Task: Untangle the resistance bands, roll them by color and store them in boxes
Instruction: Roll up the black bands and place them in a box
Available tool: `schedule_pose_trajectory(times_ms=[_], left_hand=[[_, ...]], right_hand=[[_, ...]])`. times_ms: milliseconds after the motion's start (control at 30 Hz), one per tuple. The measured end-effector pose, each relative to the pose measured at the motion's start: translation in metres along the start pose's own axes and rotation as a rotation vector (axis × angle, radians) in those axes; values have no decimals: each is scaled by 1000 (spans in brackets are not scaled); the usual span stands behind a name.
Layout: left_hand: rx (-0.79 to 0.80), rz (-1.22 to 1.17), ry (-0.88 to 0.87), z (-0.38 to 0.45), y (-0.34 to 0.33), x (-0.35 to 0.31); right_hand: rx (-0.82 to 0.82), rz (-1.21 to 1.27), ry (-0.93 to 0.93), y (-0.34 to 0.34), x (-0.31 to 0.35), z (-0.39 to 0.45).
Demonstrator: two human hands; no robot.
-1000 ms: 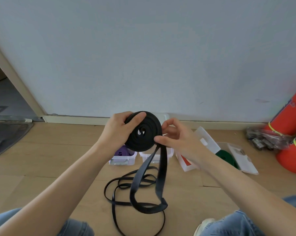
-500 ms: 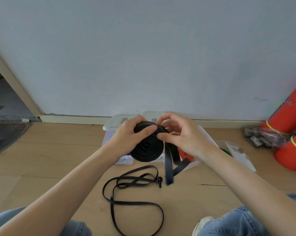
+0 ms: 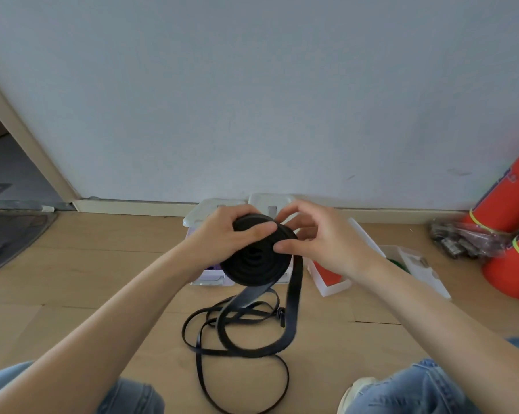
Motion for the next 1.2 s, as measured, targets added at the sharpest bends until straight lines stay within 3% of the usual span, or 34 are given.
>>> schedule_pose_trajectory(times_ms=[100,233,400,533,667,733,1033,1200], left_hand=[[-121,-36,-16,0,3,-2],[-299,-309,9,-1,20,-1],[-402,-467,36,-3,18,5],[-355,-414,83,-3,12,9],[-128,-40,38,0,7,0],[-98,86,5,0,0,-1],[-272,-370,109,-7,5,7],[-291,-416,164,-7,4,10]], right_hand=[[-35,116,-1,0,-1,0],[-92,350,-53,0,-6,-1],[-178,371,-43,-8,-7,1],[-173,341,-34,-6,-11,1],[-82,179,30,10,-3,2],[-47,147,40,7,-2,3],[-172,370,0,3,-9,1],[-150,475,-62,-3,-16,2]])
Point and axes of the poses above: each hand's wrist, its own z-axis towards the middle knuckle, its own y-axis out of the back of the hand, x = y × z, the point moved 6 cm from there along z, towards the middle knuckle, and after that the axes turned 5 degrees about x, right-handed, at the moved point
